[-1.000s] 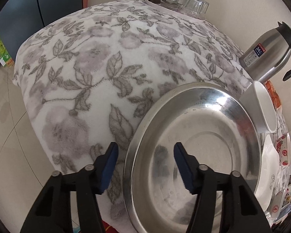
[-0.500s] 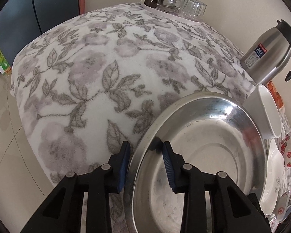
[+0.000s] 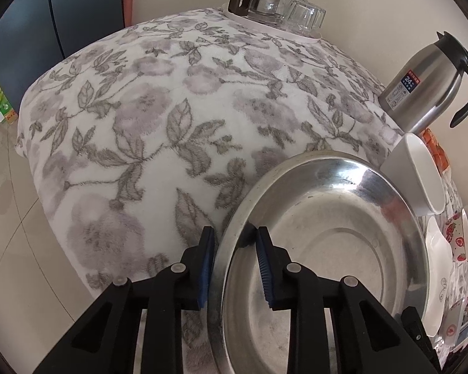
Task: Organize plates and bowls
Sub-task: 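Close the left tool on the basin rim while the right tool grips the rim too, then lift and carry the steel basin with both tools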
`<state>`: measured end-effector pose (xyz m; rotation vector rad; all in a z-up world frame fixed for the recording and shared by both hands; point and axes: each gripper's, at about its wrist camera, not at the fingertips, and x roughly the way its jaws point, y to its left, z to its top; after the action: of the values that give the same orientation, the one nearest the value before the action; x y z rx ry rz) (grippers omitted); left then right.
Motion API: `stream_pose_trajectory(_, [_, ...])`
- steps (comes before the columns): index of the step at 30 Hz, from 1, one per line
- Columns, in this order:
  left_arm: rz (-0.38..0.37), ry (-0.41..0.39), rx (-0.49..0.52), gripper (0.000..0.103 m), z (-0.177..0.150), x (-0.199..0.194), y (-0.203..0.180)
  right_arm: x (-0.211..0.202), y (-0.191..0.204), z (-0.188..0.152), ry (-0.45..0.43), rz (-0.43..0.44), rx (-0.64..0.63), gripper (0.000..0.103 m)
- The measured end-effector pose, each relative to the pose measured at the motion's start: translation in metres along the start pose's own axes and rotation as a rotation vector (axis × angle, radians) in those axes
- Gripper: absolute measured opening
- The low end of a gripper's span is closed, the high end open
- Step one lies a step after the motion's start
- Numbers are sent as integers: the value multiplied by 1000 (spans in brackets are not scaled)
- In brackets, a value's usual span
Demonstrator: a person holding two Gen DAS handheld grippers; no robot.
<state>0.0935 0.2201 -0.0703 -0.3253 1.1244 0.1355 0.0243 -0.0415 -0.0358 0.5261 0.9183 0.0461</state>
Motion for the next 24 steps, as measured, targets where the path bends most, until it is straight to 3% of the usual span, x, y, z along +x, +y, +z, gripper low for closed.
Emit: stream_pose_trajectory(24, [-60,-119,-35,23,-6,-51,-3,-48,8,12,-66,63,-84,18])
